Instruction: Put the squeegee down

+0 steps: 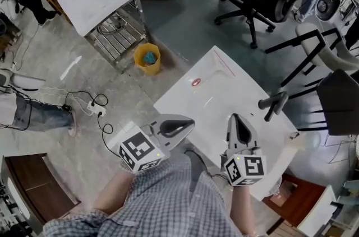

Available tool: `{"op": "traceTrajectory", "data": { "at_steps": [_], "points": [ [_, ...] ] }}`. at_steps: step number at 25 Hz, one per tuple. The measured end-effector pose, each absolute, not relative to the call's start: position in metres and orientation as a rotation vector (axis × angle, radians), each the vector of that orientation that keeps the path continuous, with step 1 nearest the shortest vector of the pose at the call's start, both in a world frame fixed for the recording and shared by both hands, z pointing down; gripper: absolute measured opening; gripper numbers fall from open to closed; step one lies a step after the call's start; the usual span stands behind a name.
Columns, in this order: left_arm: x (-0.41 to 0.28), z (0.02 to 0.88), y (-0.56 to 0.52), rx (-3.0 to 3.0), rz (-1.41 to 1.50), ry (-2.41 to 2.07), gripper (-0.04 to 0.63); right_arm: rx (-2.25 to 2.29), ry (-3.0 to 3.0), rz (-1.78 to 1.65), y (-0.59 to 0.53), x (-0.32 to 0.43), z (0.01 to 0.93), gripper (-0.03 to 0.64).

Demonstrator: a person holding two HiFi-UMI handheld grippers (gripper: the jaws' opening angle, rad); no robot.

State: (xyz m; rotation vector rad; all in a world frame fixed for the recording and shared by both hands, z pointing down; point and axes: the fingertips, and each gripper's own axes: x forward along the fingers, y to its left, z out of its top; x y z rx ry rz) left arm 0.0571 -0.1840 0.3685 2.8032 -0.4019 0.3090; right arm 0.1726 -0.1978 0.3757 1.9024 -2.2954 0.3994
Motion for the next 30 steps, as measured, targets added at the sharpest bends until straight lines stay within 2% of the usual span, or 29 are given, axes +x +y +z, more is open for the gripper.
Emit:
{"op": "traceTrajectory", "data": {
  "at_steps": [30],
  "points": [
    [0.057, 0.372, -0.177, 2.815, 0.346, -0.382, 0.005, 1.872, -2.307, 0.407, -0.197, 0.162, 0.377, 0.008]
  ]
}}
